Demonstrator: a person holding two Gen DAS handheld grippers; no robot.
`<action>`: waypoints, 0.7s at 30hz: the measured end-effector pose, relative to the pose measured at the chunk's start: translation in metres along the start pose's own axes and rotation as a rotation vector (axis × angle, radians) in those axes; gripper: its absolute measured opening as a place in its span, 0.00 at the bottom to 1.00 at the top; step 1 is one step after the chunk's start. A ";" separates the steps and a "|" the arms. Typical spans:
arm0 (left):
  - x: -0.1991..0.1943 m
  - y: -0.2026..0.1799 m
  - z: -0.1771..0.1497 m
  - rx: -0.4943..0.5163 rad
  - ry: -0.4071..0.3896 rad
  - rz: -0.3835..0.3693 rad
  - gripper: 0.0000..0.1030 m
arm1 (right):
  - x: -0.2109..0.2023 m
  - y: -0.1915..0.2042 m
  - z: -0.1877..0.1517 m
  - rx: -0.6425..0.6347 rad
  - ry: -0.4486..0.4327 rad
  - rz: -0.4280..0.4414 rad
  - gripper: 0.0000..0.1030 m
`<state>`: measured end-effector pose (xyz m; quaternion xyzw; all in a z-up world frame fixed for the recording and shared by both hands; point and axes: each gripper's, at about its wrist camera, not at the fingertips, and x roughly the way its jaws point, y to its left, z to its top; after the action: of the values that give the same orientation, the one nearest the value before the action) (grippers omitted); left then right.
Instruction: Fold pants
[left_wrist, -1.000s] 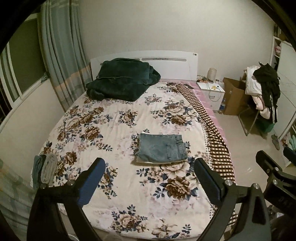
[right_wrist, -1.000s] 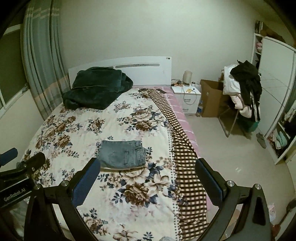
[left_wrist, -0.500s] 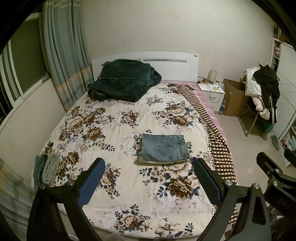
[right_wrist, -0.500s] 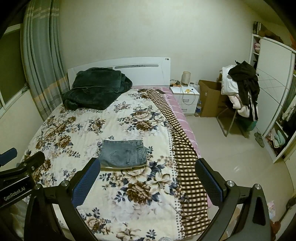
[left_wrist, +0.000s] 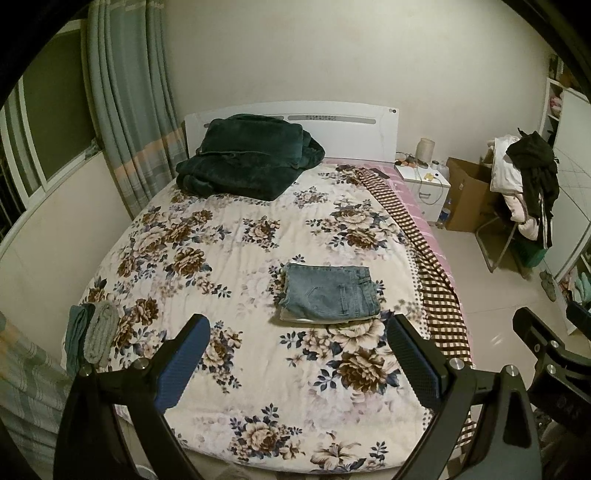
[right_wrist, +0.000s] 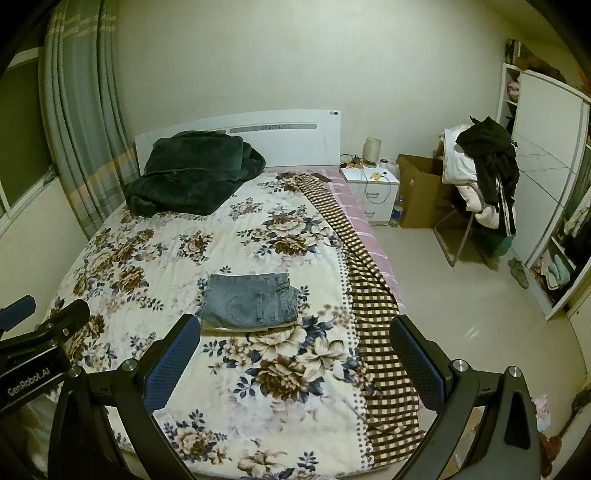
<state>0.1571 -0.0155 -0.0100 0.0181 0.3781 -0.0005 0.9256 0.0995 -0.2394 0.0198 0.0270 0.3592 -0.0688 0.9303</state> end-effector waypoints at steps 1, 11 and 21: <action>0.000 0.000 0.000 0.000 0.001 -0.001 0.95 | 0.000 0.000 0.001 0.001 0.001 0.001 1.00; -0.001 0.004 -0.001 -0.004 -0.002 0.001 0.95 | 0.011 0.000 0.010 0.006 0.011 0.015 1.00; -0.001 0.004 0.001 -0.004 -0.001 -0.004 0.95 | 0.015 0.001 0.015 0.007 0.014 0.018 1.00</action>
<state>0.1570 -0.0112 -0.0083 0.0155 0.3779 -0.0015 0.9257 0.1207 -0.2418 0.0208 0.0338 0.3653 -0.0616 0.9282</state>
